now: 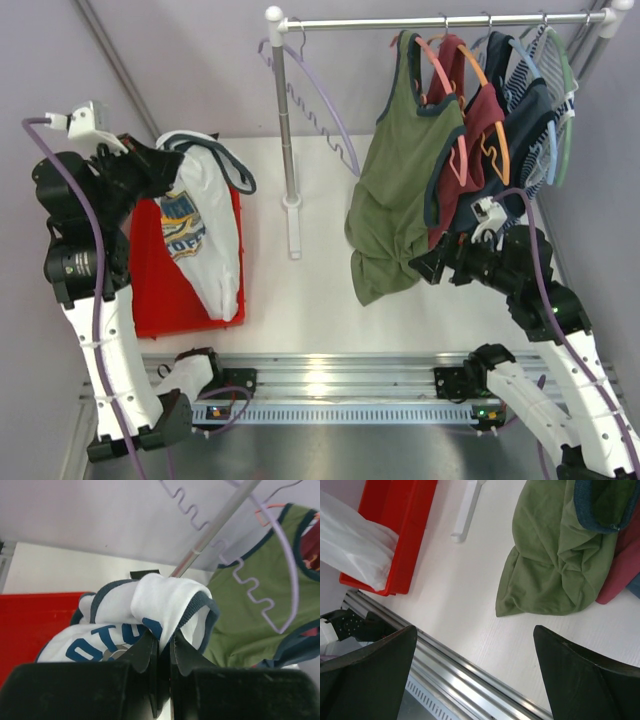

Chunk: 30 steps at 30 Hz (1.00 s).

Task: Place the tank top on the hanger

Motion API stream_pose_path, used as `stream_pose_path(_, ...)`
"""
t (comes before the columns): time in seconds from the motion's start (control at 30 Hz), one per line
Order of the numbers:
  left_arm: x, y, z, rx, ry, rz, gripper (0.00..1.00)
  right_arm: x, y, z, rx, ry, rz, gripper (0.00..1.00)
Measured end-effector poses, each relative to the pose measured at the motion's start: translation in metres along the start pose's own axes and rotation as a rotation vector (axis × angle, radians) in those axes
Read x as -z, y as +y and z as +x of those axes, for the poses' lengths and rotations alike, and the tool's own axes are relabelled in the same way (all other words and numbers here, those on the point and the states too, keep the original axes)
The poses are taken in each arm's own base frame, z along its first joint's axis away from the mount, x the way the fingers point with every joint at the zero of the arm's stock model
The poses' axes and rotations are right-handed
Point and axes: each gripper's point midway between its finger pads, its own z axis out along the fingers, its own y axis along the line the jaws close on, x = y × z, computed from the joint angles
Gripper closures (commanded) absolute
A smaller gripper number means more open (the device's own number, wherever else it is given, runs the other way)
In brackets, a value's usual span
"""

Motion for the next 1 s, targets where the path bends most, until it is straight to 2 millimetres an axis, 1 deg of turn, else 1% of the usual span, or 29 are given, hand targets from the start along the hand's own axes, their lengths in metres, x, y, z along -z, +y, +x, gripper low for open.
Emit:
stream_pose_path(0.2, 0.013, -0.043, -0.044, 0.011, -0.078, 0.137, 1.00, 0.000, 0.002, -0.003, -0.009, -0.012, -0.006, 0.00)
stream_pose_path(0.27, 0.017, -0.054, -0.054, 0.021, -0.106, 0.183, 1.00, -0.001, 0.002, -0.003, -0.012, -0.013, -0.007, 0.00)
stream_pose_path(0.37, 0.020, -0.067, -0.060, 0.050, -0.124, 0.247, 1.00, -0.001, 0.003, -0.005, -0.012, -0.018, -0.010, 0.00)
stream_pose_path(0.43, 0.017, -0.071, -0.057, 0.076, -0.127, 0.286, 1.00, -0.001, 0.003, -0.005, -0.011, -0.020, -0.011, 0.00)
stream_pose_path(0.47, 0.014, -0.070, -0.051, 0.095, -0.115, 0.296, 1.00, -0.001, 0.003, -0.006, -0.011, -0.022, -0.013, 0.00)
stream_pose_path(0.57, 0.005, -0.068, -0.027, 0.154, -0.065, 0.323, 1.00, -0.001, 0.004, -0.006, -0.011, -0.024, -0.016, 0.00)
stream_pose_path(0.63, -0.006, -0.073, -0.005, 0.181, -0.019, 0.347, 1.00, -0.001, 0.005, -0.007, -0.015, -0.027, -0.019, 0.00)
stream_pose_path(0.67, -0.012, -0.085, 0.013, 0.191, 0.028, 0.381, 1.00, -0.002, 0.005, -0.007, -0.016, -0.028, -0.020, 0.00)
stream_pose_path(0.7, -0.018, -0.100, 0.036, 0.197, 0.086, 0.410, 1.00, -0.002, 0.005, -0.007, -0.016, -0.031, -0.023, 0.00)
stream_pose_path(0.77, -0.025, -0.135, 0.084, 0.182, 0.191, 0.463, 1.00, -0.003, 0.005, -0.006, -0.022, -0.033, -0.028, 0.00)
stream_pose_path(0.8, -0.025, -0.146, 0.105, 0.169, 0.233, 0.474, 1.00, -0.004, 0.004, -0.004, -0.027, -0.032, -0.030, 0.00)
stream_pose_path(0.87, -0.020, -0.169, 0.153, 0.137, 0.309, 0.493, 1.00, -0.005, 0.004, -0.002, -0.034, -0.031, -0.032, 0.00)
stream_pose_path(0.9, -0.020, -0.172, 0.171, 0.126, 0.325, 0.481, 1.00, -0.005, 0.004, -0.001, -0.037, -0.033, -0.035, 0.00)
stream_pose_path(0.93, -0.018, -0.176, 0.194, 0.110, 0.343, 0.468, 1.00, -0.005, 0.003, 0.000, -0.042, -0.033, -0.036, 0.00)
stream_pose_path(1.0, -0.014, -0.174, 0.231, 0.088, 0.362, 0.432, 1.00, -0.005, 0.002, 0.004, -0.050, -0.031, -0.036, 0.00)
